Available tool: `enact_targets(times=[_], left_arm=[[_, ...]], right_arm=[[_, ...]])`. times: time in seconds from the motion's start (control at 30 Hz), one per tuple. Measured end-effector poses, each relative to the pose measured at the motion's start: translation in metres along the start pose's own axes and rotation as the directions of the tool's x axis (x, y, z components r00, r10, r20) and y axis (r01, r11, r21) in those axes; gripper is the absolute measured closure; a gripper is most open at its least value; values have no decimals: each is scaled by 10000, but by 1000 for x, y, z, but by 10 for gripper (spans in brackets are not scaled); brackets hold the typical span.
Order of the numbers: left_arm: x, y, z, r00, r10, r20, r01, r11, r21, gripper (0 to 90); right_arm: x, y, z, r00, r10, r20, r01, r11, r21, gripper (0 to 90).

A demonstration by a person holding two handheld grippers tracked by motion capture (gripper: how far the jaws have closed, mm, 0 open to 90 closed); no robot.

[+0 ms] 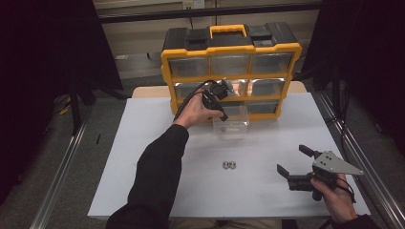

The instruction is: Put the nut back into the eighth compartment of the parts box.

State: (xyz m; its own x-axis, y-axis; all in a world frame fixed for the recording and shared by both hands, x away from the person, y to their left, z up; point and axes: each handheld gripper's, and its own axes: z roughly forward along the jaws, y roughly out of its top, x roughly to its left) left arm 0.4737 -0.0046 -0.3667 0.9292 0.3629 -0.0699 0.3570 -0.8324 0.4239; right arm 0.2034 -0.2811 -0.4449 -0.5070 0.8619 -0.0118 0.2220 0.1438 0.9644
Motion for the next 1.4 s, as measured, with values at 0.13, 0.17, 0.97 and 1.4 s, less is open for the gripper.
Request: enact_targets(times=[0.13,0.17,0.97,1.4], left_arm=[[-2,-2,-8,9999,-95,85,97,9997,-227,621],[-1,-2,-10,10000,14,34,-13,9997,-242,614],[-31,-35,-37,9992,380,-143,-392,9952,-896,193],[-45,-67,-26,9994,344,45,-339,9956,-872,121]], right_arm=[[0,0,0,10000,-1,-1,1,10000,9,0],[0,0,0,10000,-14,11,14,10000,-3,0],[0,0,0,10000,-32,6,32,10000,49,0],[0,0,1,10000,-58,10,58,10000,76,0]])
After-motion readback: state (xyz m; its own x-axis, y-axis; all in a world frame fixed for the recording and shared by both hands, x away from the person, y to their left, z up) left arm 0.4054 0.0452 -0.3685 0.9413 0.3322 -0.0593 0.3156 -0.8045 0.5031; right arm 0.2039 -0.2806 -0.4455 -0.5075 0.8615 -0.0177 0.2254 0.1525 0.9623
